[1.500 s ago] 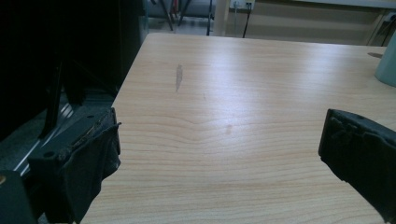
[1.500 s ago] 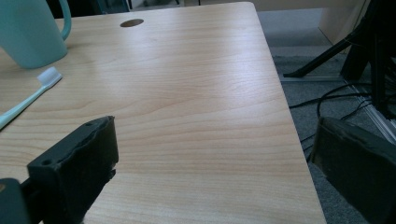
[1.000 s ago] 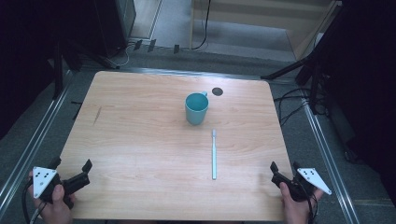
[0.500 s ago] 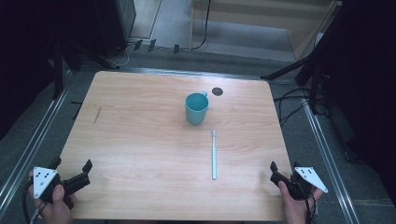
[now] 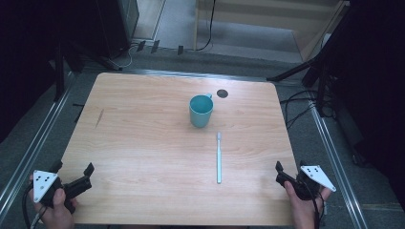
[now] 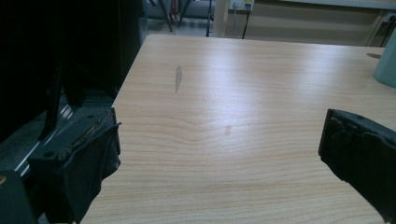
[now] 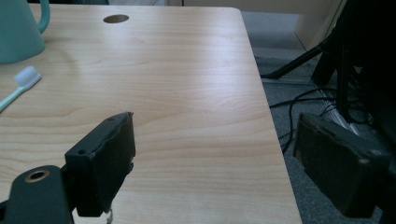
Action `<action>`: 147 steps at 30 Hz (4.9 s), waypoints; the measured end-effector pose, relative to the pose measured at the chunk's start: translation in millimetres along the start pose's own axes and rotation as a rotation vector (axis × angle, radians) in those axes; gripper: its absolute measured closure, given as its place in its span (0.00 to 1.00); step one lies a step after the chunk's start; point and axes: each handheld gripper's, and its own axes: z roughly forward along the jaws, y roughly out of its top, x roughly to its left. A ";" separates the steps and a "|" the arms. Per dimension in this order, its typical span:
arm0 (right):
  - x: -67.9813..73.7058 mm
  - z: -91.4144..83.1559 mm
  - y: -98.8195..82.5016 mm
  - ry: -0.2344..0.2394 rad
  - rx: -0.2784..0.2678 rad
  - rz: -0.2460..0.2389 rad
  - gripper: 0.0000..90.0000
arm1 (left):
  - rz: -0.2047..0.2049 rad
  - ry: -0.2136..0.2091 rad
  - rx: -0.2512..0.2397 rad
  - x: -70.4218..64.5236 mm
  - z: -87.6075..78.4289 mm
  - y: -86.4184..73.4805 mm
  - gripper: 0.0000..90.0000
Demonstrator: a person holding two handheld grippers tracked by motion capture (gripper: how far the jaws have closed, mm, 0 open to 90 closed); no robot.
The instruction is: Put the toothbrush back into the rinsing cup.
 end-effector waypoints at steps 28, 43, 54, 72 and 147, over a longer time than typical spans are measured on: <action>31.9 26.3 58.7 0.040 0.327 -0.043 0.14 | -0.024 -0.008 -0.001 2.5 -0.2 0.0 0.00; 47.6 50.8 81.4 0.019 0.526 -0.061 0.40 | -0.038 -0.012 0.001 4.0 0.2 0.2 0.00; 61.8 64.6 94.9 0.056 0.675 -0.075 0.45 | -0.038 -0.014 0.004 4.3 0.6 0.5 0.00; 79.5 84.4 106.5 0.025 0.859 0.026 0.58 | -0.043 -0.021 0.003 4.8 1.0 0.5 0.00; 179.1 109.6 91.6 -0.021 1.010 0.012 0.56 | -0.042 -0.021 0.004 4.2 1.6 0.7 0.00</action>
